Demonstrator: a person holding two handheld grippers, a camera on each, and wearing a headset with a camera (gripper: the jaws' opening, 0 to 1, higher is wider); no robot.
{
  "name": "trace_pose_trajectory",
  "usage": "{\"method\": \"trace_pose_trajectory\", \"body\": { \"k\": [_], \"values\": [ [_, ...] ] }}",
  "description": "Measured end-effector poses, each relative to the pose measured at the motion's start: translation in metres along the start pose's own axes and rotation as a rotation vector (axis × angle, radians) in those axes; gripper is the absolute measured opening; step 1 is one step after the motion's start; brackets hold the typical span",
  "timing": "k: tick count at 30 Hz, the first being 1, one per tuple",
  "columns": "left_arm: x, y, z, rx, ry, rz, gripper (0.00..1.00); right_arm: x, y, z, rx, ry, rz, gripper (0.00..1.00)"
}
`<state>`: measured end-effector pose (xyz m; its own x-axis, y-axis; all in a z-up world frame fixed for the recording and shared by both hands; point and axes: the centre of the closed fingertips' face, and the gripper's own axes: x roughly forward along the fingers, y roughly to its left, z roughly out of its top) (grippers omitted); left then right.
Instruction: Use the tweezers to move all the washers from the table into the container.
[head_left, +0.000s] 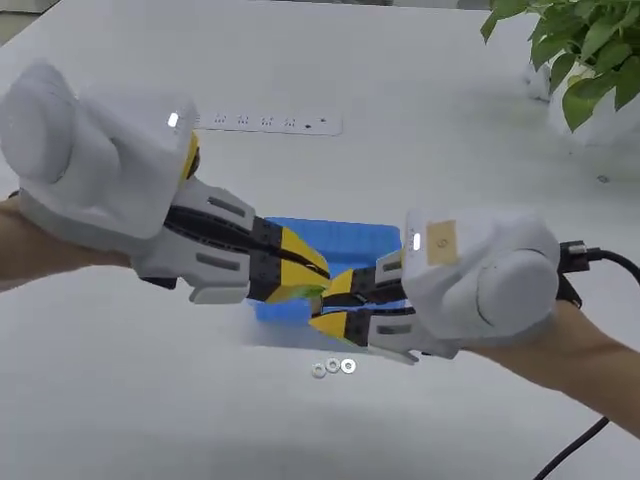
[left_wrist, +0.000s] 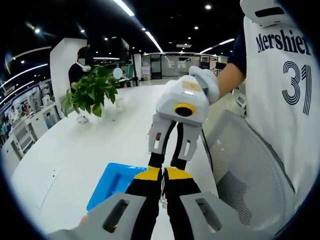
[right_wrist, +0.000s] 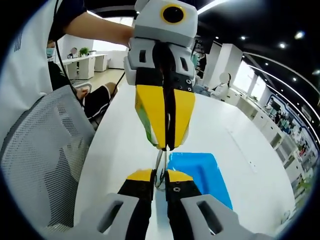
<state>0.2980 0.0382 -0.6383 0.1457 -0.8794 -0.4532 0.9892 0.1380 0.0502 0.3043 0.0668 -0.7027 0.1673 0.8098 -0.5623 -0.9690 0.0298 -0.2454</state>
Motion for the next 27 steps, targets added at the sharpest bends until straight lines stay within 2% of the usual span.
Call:
{"method": "trace_pose_trajectory", "body": {
  "k": [4, 10, 17, 24, 27],
  "values": [
    [-0.001, 0.006, 0.007, 0.015, -0.015, 0.003, 0.06, -0.003, -0.008, 0.005, -0.002, -0.008, -0.023, 0.10],
    [0.004, 0.012, 0.013, 0.025, -0.024, -0.001, 0.06, -0.005, -0.018, 0.002, 0.015, -0.010, -0.048, 0.10],
    [0.014, 0.028, 0.021, 0.036, -0.038, 0.002, 0.06, -0.007, -0.041, -0.003, 0.029, -0.016, -0.079, 0.10],
    [0.027, 0.040, 0.016, 0.041, -0.040, 0.001, 0.06, 0.000, -0.054, -0.017, 0.020, 0.004, -0.076, 0.10],
    [0.034, 0.047, 0.010, 0.031, -0.034, -0.003, 0.06, 0.004, -0.058, -0.026, 0.024, 0.017, -0.071, 0.10]
  ]
}}
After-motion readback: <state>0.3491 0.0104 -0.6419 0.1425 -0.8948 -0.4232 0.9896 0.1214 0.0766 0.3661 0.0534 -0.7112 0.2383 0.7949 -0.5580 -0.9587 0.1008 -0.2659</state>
